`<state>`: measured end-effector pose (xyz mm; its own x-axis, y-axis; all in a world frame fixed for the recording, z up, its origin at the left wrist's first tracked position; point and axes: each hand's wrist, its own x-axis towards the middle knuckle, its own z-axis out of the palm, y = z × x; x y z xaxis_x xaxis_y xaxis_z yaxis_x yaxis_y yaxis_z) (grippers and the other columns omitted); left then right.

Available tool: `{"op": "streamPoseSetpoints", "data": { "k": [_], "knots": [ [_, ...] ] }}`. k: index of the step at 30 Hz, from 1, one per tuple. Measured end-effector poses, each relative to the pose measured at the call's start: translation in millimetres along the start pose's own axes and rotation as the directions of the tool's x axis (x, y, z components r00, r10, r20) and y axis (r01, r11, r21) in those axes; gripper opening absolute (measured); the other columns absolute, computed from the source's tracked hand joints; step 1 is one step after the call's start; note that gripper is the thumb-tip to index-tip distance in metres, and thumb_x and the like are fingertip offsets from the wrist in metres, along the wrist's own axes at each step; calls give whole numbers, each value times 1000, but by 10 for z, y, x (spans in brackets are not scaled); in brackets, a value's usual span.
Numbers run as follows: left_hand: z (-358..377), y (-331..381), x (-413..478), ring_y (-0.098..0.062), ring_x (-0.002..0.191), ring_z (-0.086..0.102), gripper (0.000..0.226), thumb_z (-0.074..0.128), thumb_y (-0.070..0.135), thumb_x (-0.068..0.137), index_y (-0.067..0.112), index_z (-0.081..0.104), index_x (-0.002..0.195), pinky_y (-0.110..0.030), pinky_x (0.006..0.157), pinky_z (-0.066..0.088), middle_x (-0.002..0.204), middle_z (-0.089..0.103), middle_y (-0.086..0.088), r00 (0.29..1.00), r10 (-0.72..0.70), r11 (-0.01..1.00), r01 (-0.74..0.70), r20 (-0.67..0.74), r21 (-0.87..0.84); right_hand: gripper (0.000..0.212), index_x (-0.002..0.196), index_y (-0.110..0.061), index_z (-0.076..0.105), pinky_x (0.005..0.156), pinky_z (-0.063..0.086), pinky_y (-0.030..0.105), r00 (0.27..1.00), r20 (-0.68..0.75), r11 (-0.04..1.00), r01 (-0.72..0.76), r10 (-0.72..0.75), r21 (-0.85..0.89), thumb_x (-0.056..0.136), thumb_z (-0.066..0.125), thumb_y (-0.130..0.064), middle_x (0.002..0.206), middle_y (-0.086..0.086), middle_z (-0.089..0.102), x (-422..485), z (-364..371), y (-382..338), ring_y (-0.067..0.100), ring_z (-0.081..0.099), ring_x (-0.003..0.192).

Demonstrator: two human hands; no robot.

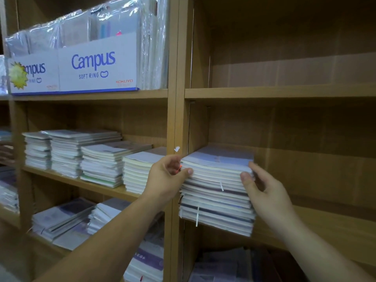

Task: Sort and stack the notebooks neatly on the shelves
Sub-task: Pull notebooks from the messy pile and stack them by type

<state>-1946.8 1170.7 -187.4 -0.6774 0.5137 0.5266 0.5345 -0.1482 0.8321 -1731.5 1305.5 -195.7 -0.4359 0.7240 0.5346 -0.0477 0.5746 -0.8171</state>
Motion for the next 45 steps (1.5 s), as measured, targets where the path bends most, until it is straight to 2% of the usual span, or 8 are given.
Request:
{"op": "streamPoseSetpoints", "data": {
  "k": [8, 14, 18, 24, 31, 36, 40, 45],
  "knots": [
    [38, 4, 60, -11, 93, 70, 15, 80, 36, 87, 28, 77, 99, -37, 89, 59, 92, 76, 7, 996, 3, 999, -6, -86, -40, 45, 136, -32, 61, 103, 51, 36, 994, -104, 999, 30, -32, -26, 93, 64, -48, 131, -11, 64, 7, 20, 101, 9, 60, 121],
    [109, -93, -52, -4, 93, 67, 29, 73, 32, 93, 24, 70, 121, -28, 86, 56, 98, 72, 13, 989, 82, 996, -79, -126, 29, 49, 145, -29, 53, 105, 46, 28, 998, -62, 1000, 13, -14, -15, 98, 61, -42, 139, -10, 59, -41, 7, 77, 8, 55, 126],
    [149, -262, -457, 2, 77, 61, 15, 68, 22, 95, 24, 62, 109, -19, 71, 50, 89, 66, 12, 972, 112, 991, -94, -205, 94, 23, 121, -30, 63, 96, 54, 34, 988, -104, 990, 102, -112, -100, 98, 65, -28, 108, -16, 68, -435, -145, 121, 6, 65, 104],
    [583, -999, -1647, -2, 73, 60, 10, 64, 6, 94, 15, 67, 98, -10, 64, 46, 84, 66, 4, 999, -48, 995, 47, 14, 87, 15, 83, -28, 69, 68, 46, 17, 975, 222, 964, 80, -22, -255, 97, 64, -23, 76, -16, 65, -1566, 31, 914, 0, 63, 76],
    [931, -2399, -2434, -32, 91, 65, 16, 70, 19, 91, 6, 67, 99, -32, 79, 53, 96, 70, -7, 682, -723, 676, 731, -109, 94, 12, 102, -26, 75, 81, 58, 43, 890, 234, 888, -297, 390, -351, 93, 66, -29, 83, -11, 71, -1994, 124, 2057, 12, 69, 80],
    [890, -2694, -2395, -25, 84, 59, 20, 78, 22, 89, 16, 59, 86, -34, 81, 48, 81, 58, -1, 552, -830, 556, 830, -85, -38, 37, 121, -17, 71, 84, 52, 39, 959, 284, 642, 221, -5, -734, 86, 72, -30, 108, 4, 62, -1653, 178, 2319, 27, 59, 101],
    [820, -2798, -2397, -29, 76, 68, 22, 75, 16, 92, -2, 67, 102, -38, 74, 61, 88, 73, -17, 391, -897, 333, 905, 207, -266, 72, 141, -23, 59, 114, 38, 44, 802, 527, 514, 338, 281, -788, 70, 68, -34, 152, 3, 50, -1482, 209, 2623, 29, 46, 141],
    [713, -2696, -2315, -32, 87, 75, 15, 62, 2, 97, -2, 65, 110, -37, 69, 64, 96, 78, -20, 394, -885, 237, 840, 247, -489, 83, 115, -19, 77, 78, 59, 42, 809, 544, 415, 426, 221, -804, 35, 98, -12, 120, 11, 73, -1368, 155, 2804, 31, 73, 104]
  ]
}}
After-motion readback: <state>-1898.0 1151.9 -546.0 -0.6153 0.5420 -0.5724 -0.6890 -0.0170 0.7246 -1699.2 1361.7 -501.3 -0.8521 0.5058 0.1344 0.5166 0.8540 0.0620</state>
